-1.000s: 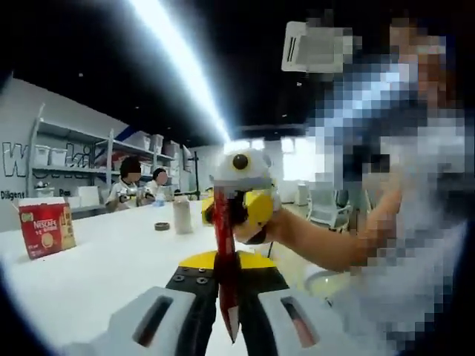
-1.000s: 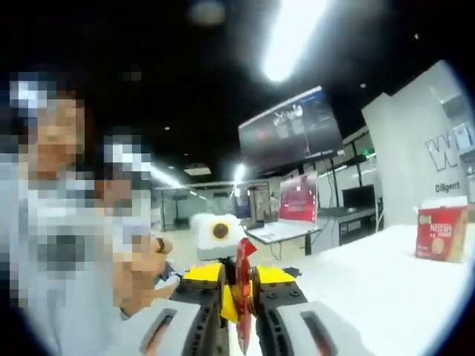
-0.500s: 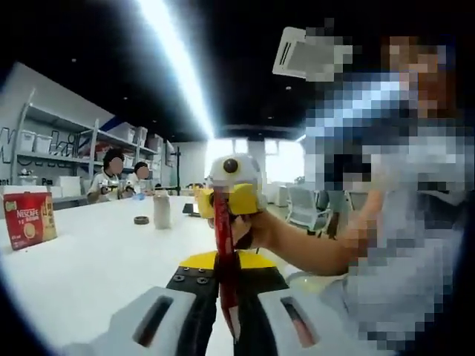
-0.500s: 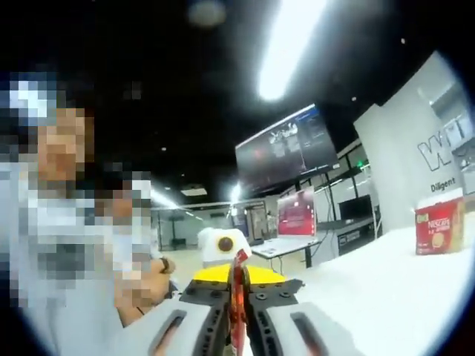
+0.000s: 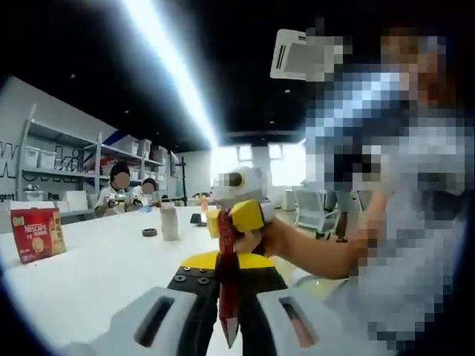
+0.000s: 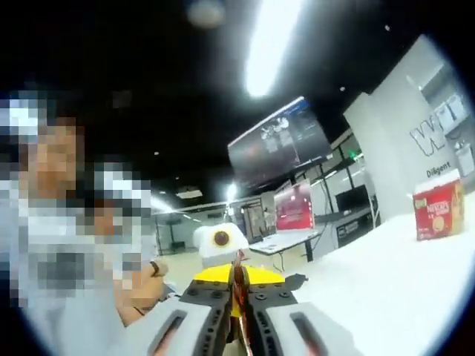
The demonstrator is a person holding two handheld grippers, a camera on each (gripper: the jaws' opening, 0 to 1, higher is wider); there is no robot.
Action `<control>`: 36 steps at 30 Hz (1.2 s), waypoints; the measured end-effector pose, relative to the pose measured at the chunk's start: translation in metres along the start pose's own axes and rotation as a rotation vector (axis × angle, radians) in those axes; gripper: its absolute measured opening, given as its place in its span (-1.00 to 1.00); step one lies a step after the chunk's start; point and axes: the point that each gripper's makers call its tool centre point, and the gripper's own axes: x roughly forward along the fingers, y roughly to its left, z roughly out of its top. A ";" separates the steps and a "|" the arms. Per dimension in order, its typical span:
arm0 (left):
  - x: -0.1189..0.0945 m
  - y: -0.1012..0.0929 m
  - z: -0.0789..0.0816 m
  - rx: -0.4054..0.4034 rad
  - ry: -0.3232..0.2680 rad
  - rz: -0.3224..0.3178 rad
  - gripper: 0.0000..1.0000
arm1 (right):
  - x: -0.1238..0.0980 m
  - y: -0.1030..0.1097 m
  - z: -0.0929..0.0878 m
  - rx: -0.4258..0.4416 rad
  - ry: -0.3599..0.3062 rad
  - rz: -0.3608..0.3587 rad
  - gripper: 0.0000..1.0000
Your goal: Tear open the coffee pouch, take out the coffee, and pour the coffee from the pouch into the cup
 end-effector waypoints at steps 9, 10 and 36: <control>-0.001 0.002 0.008 0.032 -0.035 0.013 -0.71 | -0.005 -0.006 0.005 0.023 0.001 -0.016 -0.95; -0.003 0.001 0.011 0.026 -0.046 0.015 -0.71 | -0.007 -0.008 0.004 0.031 0.007 -0.022 -0.95; -0.009 -0.002 0.020 -0.045 -0.073 -0.007 -0.92 | -0.013 0.002 0.002 -0.065 -0.024 0.002 -0.89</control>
